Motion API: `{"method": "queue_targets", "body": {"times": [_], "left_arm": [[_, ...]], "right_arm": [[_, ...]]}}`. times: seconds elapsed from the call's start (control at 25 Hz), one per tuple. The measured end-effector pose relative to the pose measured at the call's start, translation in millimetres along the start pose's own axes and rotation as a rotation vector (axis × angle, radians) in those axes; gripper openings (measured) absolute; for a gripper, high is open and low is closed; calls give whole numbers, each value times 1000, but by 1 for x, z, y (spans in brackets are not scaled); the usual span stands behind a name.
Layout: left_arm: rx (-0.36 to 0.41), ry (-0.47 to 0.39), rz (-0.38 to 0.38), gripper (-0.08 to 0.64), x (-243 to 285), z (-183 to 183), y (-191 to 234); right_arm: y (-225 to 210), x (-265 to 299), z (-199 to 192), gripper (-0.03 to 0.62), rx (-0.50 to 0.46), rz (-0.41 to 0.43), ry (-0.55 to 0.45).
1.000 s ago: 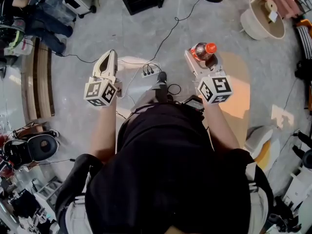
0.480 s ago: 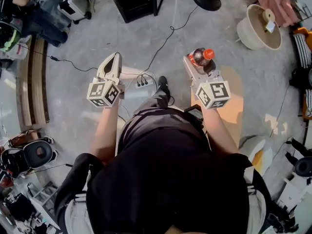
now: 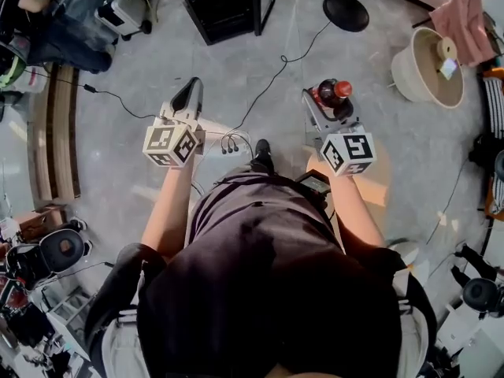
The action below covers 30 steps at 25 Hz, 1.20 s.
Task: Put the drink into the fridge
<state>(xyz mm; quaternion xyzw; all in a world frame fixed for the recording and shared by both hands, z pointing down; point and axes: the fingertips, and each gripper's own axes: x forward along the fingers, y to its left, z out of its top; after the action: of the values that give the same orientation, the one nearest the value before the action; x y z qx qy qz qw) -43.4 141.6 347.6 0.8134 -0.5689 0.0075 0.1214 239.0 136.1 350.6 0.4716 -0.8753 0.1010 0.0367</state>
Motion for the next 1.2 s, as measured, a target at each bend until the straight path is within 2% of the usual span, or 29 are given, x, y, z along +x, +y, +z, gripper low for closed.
{"method": "queue_targets", "body": {"times": [0.24,0.52,0.8,1.0,1.2], "left_arm": [[0,-32,22,23,41,21,25],[-53,-28,22,23,64,11,44],[-60,-46,95,23,107,21,70],[-48,-46,139,23,144,26,100],[-59,-50,187,23,199,40,120]], "right_arm": [[-22,58,17,305,-1,29,-1],[-30,99,35,305,-20,62,-6],[-58,154,40,305,-24,107,3],[-70,215,45,305,-19,158,-8],[-101,283,59,305,-32,230,4]]}}
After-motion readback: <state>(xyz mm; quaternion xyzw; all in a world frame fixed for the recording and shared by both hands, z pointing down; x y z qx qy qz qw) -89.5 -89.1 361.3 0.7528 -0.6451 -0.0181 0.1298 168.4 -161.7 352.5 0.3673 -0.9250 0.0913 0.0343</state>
